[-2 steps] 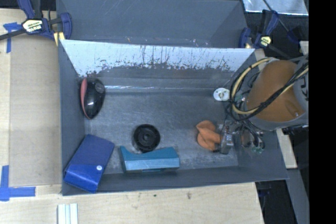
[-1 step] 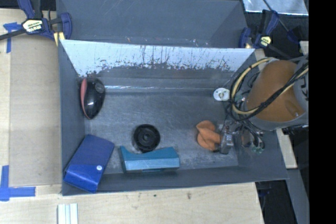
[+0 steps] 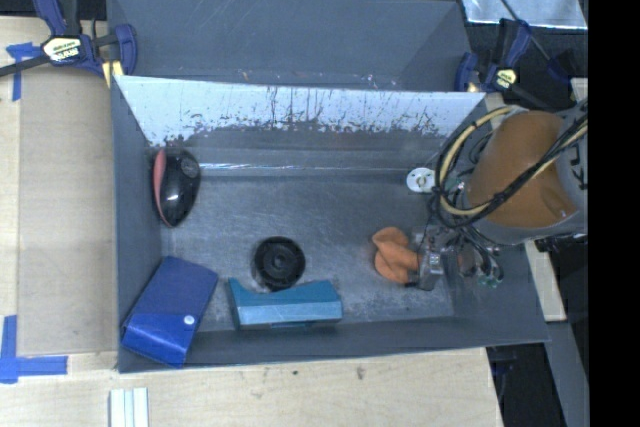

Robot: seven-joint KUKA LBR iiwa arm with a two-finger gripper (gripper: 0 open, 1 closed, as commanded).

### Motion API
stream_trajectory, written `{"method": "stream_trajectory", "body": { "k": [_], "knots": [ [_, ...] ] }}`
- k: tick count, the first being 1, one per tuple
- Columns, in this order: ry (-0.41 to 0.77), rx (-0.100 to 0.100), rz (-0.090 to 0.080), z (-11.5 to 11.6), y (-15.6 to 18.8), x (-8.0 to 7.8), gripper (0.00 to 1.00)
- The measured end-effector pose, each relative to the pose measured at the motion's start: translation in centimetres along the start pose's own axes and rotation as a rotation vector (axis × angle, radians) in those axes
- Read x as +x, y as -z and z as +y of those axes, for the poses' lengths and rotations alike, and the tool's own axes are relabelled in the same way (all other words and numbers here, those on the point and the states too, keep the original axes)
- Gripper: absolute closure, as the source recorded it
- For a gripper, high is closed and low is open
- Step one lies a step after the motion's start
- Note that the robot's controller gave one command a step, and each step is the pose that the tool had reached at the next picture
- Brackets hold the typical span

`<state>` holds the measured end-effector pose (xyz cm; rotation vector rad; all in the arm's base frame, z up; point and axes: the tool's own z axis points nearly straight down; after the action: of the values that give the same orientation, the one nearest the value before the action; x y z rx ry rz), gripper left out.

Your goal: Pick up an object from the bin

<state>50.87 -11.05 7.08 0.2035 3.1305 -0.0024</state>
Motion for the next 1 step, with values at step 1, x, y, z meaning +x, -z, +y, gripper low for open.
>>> {"method": "stream_trajectory", "body": {
  "k": [1],
  "knots": [
    [0.007,0.000,0.000,0.02,-0.01,-0.72,1.00]
  ]
}}
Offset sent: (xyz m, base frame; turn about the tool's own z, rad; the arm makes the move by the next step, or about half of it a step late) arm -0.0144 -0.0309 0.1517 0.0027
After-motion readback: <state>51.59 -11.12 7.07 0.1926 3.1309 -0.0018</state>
